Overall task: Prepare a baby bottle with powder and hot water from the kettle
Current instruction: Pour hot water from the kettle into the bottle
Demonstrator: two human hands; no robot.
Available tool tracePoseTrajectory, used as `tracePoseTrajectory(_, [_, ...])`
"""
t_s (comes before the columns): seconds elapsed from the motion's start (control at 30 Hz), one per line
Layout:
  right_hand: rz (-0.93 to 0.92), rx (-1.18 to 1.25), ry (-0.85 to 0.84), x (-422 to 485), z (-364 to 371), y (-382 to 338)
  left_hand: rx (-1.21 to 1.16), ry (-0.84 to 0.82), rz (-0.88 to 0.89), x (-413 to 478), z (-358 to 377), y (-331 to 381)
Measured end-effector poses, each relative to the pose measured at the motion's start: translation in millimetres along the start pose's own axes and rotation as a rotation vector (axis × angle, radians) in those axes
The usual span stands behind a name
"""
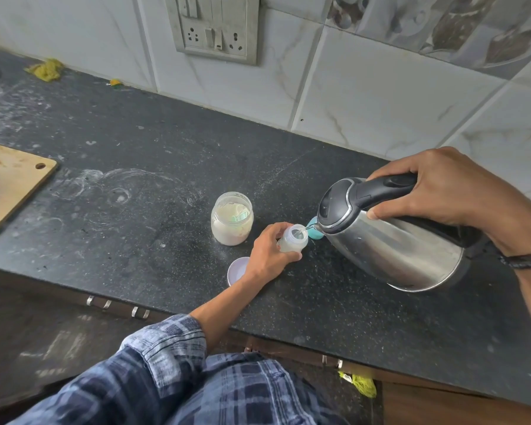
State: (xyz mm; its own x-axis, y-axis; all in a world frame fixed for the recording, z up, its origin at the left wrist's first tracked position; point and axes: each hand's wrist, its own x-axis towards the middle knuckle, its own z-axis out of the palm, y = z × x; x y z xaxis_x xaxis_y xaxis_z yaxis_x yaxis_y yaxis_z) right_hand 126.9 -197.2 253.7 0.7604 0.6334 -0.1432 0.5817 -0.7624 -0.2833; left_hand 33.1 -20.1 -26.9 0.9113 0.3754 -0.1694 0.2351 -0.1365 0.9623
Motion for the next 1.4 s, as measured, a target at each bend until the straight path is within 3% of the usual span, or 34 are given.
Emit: tracePoseTrajectory(1.4, [0.011, -0.040, -0.020, -7, -18, -9, 0.049, -0.019, 0.057, 3, 0, -6])
